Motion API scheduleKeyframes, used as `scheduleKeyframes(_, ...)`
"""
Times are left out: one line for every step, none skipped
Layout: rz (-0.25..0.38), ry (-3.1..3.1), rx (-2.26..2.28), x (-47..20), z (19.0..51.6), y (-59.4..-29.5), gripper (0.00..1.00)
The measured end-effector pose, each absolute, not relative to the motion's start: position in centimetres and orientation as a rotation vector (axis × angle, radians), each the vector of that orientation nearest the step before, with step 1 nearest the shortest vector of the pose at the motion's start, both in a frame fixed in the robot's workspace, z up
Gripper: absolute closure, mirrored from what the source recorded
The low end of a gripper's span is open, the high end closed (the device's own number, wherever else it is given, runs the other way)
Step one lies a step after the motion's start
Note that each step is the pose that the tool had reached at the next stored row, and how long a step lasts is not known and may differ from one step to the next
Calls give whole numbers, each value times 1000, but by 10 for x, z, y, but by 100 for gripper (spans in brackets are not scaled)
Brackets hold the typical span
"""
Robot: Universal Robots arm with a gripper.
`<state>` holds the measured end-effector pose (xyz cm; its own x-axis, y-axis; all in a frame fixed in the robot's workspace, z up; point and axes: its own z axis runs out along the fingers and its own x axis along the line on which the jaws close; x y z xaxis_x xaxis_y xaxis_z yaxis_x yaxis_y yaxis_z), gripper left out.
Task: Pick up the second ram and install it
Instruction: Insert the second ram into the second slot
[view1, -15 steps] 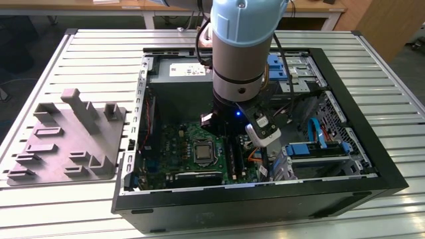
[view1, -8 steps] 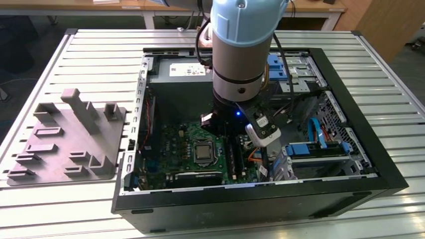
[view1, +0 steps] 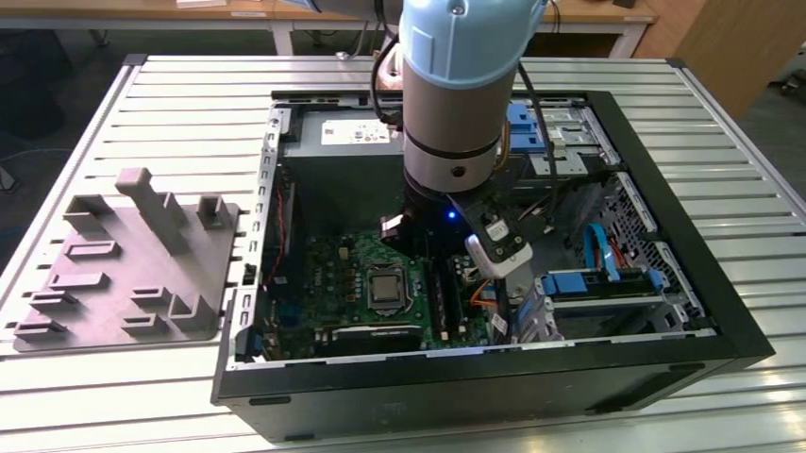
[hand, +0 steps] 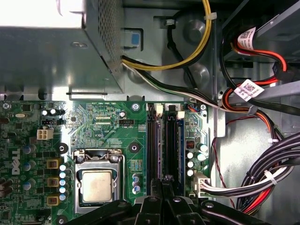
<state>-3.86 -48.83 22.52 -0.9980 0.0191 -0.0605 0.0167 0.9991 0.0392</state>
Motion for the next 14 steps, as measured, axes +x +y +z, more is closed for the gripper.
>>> scheduleKeyframes(60,3080,28,-39,225,-488,88)
scheduleKeyframes(60,3080,28,-39,225,-488,88)
scheduleKeyframes(60,3080,28,-39,225,-488,88)
scheduleKeyframes(60,3080,28,-39,225,-488,88)
scheduleKeyframes(60,3080,28,-39,226,-488,88)
scheduleKeyframes(60,3080,28,-39,226,-488,88)
scheduleKeyframes(59,3080,28,-39,226,-488,88)
scheduleKeyframes(60,3080,28,-39,227,-488,88)
scheduleKeyframes(60,3080,28,-39,227,-488,88)
scheduleKeyframes(60,3080,28,-39,227,-488,88)
scheduleKeyframes(60,3080,28,-39,227,-488,88)
scheduleKeyframes(60,3080,28,-39,227,-488,88)
scheduleKeyframes(60,3080,28,-39,227,-488,88)
scheduleKeyframes(61,3080,28,-39,227,-488,88)
